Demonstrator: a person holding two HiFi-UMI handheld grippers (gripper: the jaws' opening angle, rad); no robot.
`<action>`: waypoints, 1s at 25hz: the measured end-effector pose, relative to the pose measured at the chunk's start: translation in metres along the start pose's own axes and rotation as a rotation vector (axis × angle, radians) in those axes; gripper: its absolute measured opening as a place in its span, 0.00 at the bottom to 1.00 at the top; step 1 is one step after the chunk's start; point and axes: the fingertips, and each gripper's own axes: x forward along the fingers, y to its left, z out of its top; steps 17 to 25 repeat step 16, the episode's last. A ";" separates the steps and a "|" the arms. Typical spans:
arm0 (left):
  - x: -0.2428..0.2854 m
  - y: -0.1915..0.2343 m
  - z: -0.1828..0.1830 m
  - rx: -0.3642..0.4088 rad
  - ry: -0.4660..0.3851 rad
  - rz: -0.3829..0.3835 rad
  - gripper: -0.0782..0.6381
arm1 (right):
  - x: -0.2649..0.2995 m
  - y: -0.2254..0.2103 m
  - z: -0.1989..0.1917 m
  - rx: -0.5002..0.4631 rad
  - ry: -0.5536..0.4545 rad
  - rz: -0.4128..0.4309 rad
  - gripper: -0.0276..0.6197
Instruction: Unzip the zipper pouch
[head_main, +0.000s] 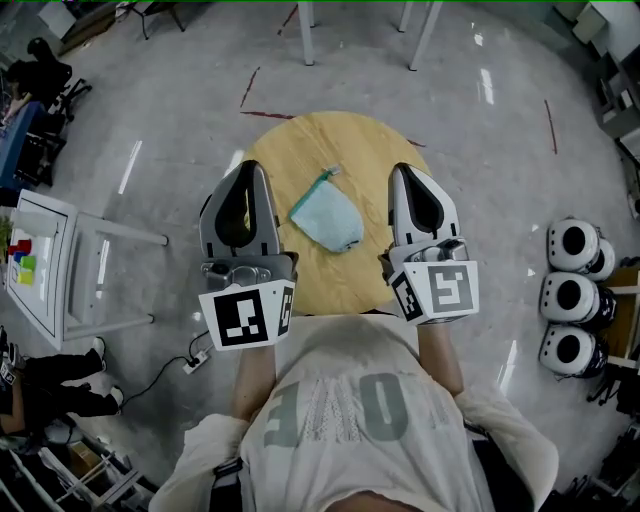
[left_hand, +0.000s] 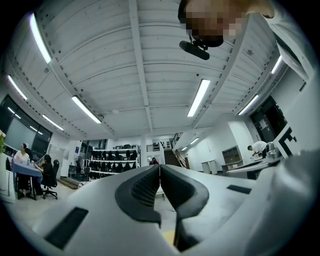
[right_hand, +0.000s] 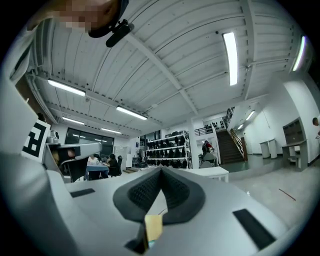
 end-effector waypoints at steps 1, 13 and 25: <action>0.000 0.001 -0.001 -0.002 0.000 0.000 0.15 | 0.001 0.000 0.000 -0.003 -0.001 0.001 0.09; 0.007 0.010 0.000 -0.016 -0.006 0.008 0.15 | 0.009 -0.004 0.000 -0.004 0.002 -0.008 0.09; 0.008 0.012 -0.002 -0.017 -0.002 0.008 0.15 | 0.011 -0.004 -0.002 -0.007 0.006 -0.010 0.09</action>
